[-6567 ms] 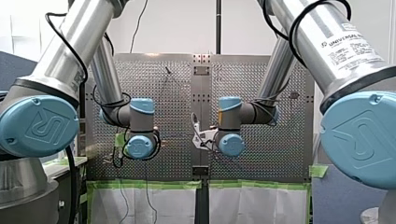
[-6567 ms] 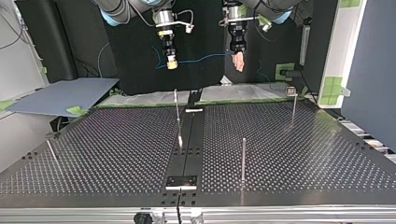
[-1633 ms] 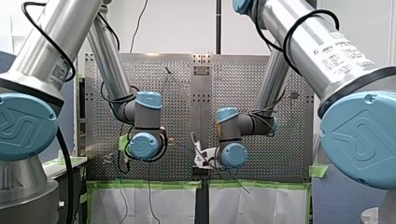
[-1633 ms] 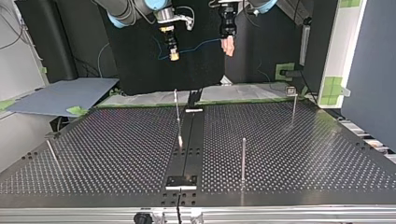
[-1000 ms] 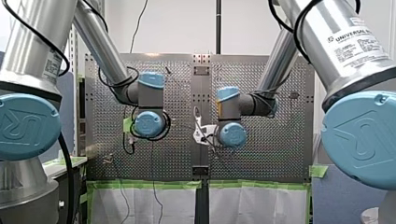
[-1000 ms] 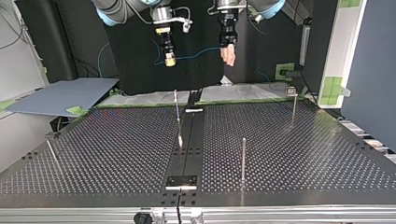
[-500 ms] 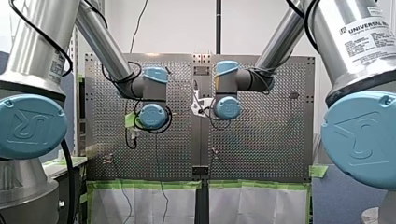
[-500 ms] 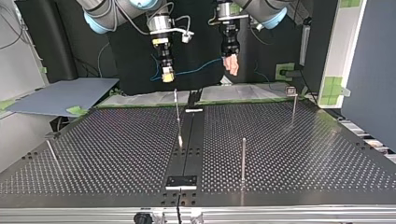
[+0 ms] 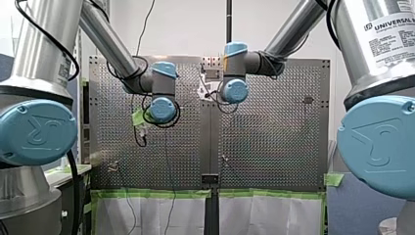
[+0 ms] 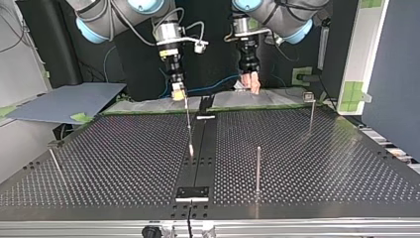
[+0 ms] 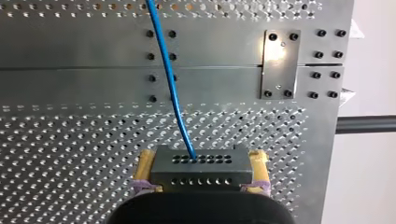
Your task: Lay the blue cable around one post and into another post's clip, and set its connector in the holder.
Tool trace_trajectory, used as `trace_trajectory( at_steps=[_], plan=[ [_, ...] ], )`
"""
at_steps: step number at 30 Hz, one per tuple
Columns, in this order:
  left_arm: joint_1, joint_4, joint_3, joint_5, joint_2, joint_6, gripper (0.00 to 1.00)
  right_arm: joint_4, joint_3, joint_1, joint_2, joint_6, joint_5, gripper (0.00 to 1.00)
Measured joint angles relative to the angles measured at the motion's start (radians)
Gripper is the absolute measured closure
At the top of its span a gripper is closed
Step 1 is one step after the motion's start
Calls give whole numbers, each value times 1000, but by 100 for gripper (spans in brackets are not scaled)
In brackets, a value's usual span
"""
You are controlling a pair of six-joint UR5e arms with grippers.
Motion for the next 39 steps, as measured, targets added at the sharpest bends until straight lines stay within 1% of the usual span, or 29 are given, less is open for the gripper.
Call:
trace_trajectory(
  at_steps=[2, 6, 11, 16, 20, 22, 25, 31, 35, 39],
  plan=[
    [19, -19, 14, 19, 19, -8, 0, 15, -15, -1, -3, -3, 0, 100],
    [58, -58, 45, 58, 58, -6, 0, 54, -54, -3, -16, -10, -1, 100],
    [102, -102, 86, 98, 101, -1, 0, 96, -96, -3, -27, -12, -4, 100],
    [142, -142, 121, 98, 141, -2, 0, 140, -140, 1, -30, -20, -24, 100],
    [172, -181, 159, 97, 180, 0, 0, 171, -171, 4, -30, -34, -28, 100],
    [177, -197, 175, 98, 196, 1, 0, 188, -188, 5, -31, -40, -29, 100],
    [181, -222, 200, 101, 222, 2, 0, 213, -213, 3, -31, -44, -30, 100],
    [188, -275, 253, 128, 269, 20, 0, 263, -263, -4, -31, -41, -35, 100],
    [196, -313, 291, 141, 261, 29, 0, 299, -299, -5, -30, -41, -42, 100],
    [206, -353, 331, 157, 248, 29, 0, 343, -345, -5, -28, -41, -52, 100]
  ],
)
